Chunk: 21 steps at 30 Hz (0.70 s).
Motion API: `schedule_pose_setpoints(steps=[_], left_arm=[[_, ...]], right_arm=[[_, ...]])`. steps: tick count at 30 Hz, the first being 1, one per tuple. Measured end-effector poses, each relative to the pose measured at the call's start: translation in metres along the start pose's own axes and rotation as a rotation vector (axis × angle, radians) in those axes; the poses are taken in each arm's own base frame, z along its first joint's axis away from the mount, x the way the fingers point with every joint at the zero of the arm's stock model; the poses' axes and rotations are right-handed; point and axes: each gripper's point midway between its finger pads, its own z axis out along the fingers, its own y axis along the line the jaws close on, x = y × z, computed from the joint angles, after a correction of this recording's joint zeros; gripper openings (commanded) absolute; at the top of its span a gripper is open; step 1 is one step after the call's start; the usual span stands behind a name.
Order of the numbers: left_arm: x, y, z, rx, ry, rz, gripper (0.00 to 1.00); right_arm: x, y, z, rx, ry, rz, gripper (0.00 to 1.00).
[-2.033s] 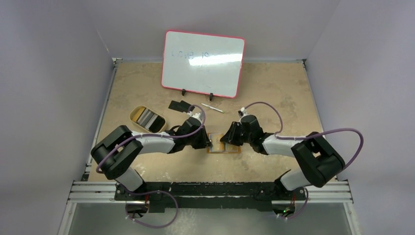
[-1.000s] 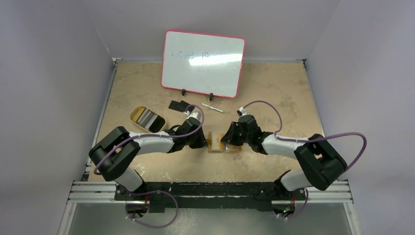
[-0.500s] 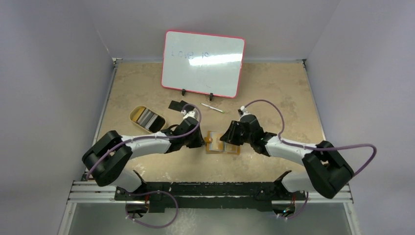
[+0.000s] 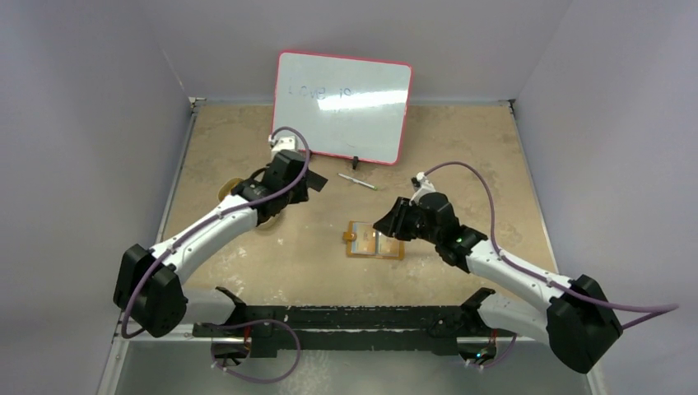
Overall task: Put the credit cards into the card holder
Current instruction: Insert the credit card into the card holder, then pick up the credit card from the storage box.
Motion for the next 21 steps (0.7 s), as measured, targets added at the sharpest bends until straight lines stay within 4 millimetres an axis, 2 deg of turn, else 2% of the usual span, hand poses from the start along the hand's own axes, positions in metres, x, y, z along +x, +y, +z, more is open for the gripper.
schedule_pose_setpoints(steps=[4,12,21], left_arm=[[-0.027,0.058,-0.007,-0.202,-0.033,0.073,0.46],[-0.034,0.142,-0.009,-0.402,0.054,0.127,0.47],[-0.035,0.185,0.010,-0.473,0.180,0.157,0.50]], right_arm=[[-0.004,0.004,-0.005,-0.014,-0.016,-0.012,0.38],[0.000,-0.001,-0.007,0.002,0.000,-0.027,0.39],[-0.001,0.001,-0.010,-0.003,-0.005,-0.038,0.39]])
